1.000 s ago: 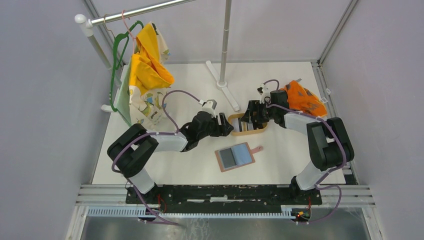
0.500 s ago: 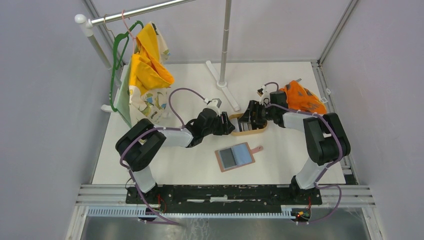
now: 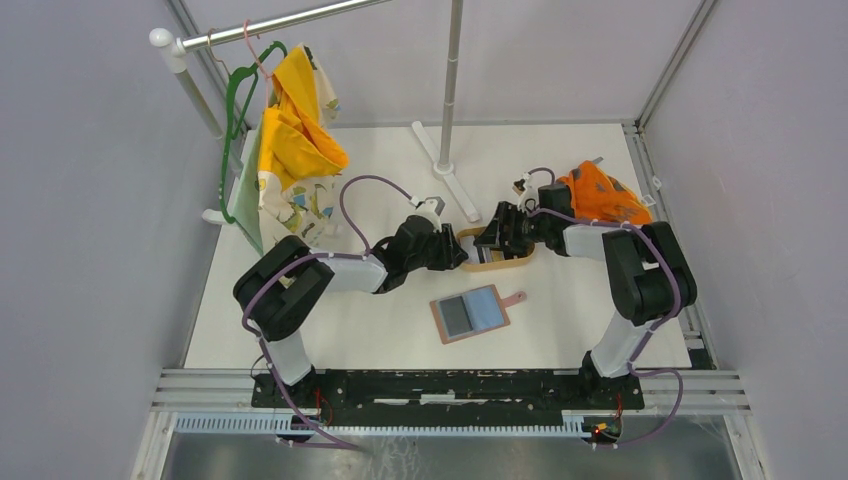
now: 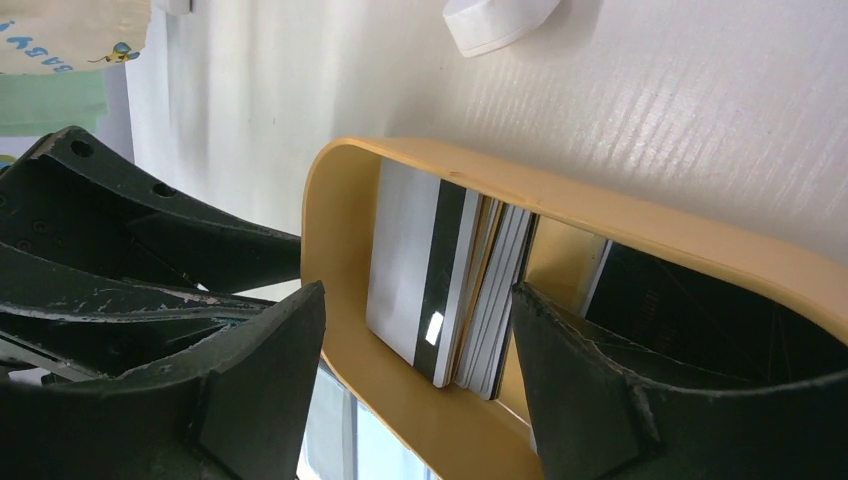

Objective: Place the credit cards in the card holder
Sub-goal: Pick up the credit card from the storage box, then insert the credit card into the card holder.

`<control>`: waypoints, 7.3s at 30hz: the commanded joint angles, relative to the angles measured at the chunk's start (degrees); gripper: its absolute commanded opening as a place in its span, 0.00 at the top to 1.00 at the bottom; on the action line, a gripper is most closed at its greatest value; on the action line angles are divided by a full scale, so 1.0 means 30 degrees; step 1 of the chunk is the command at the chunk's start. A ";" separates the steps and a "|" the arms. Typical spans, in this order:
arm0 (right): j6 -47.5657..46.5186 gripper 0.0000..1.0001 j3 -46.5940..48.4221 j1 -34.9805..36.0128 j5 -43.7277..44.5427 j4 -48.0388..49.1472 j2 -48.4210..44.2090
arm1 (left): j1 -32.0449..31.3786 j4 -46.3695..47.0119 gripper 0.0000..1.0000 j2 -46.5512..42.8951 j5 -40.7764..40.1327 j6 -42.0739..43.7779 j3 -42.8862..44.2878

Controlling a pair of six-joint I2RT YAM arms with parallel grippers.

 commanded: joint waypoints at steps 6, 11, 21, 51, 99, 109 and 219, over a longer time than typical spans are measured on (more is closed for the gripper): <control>0.1169 0.34 0.0154 0.0406 -0.1768 0.1872 0.0228 | 0.0028 0.0580 0.58 0.0278 0.0689 0.0413 0.0960; 0.2399 0.39 -0.0283 0.0420 -0.3048 0.3709 -0.0192 | 0.0035 0.0582 0.59 0.0234 0.0749 0.0412 0.0986; 0.4063 0.47 -0.0931 0.0417 -0.4053 0.5905 -0.0011 | 0.0027 0.0578 0.61 0.0253 0.0869 0.0412 0.1060; -0.2041 0.46 0.2995 0.0943 -0.1749 -0.1625 0.2494 | 0.0056 0.0747 0.61 0.0266 0.1224 0.0382 0.1032; -0.6872 0.54 0.5740 0.1548 -0.1934 -0.6889 0.3817 | 0.0079 -0.1848 0.46 -0.7591 -0.0554 0.1028 -0.3356; -0.6775 0.81 0.5852 0.1009 -0.2278 -0.7171 0.3437 | 0.0056 -0.1848 0.47 -0.7820 -0.0616 0.0969 -0.3585; 0.2399 0.98 -0.4748 0.0579 -1.0047 1.1063 -0.7150 | -0.1562 1.6568 0.63 -0.2245 0.6291 -0.2268 -0.5463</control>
